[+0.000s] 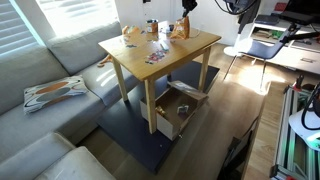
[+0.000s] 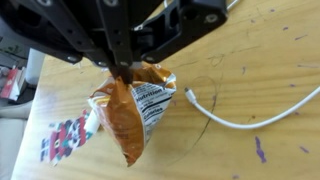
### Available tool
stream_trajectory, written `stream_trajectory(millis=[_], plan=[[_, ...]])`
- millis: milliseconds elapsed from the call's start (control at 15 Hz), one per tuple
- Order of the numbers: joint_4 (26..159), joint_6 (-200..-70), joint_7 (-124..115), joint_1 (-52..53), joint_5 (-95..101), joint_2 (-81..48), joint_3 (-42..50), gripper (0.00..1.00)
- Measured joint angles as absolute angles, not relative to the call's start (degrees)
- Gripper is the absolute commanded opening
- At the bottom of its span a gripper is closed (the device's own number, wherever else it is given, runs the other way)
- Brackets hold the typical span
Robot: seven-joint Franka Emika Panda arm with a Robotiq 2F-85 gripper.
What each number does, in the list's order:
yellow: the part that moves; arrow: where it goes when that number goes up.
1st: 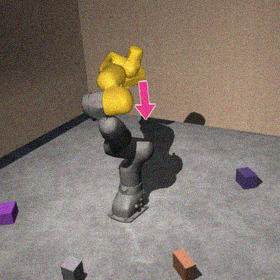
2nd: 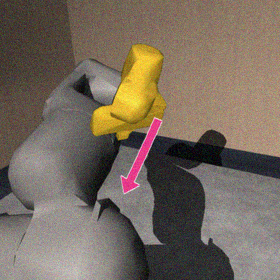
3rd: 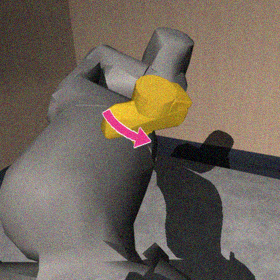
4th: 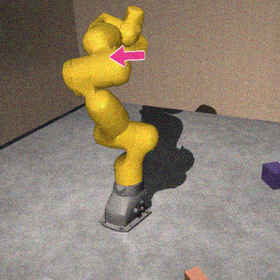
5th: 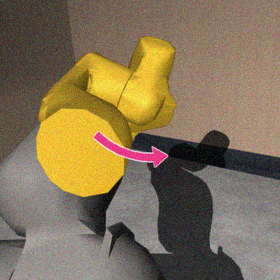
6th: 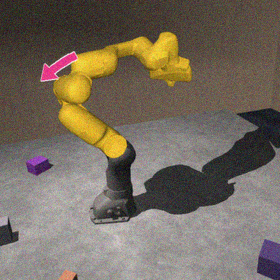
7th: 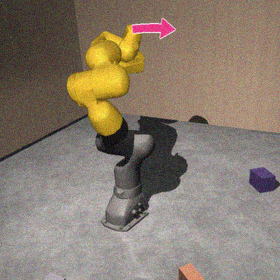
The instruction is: Move the snack packet from the table to the box
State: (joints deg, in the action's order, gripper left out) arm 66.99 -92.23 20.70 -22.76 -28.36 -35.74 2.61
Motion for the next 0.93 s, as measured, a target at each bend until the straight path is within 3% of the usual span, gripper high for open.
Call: stream_trajectory(millis=[333, 933], plan=[[74.02, -76.78, 25.3, -22.88, -26.5, -26.01, 2.67, 0.0], [91.76, -75.76, 26.53, -22.18, -28.7, -14.86, 4.19, 0.0]])
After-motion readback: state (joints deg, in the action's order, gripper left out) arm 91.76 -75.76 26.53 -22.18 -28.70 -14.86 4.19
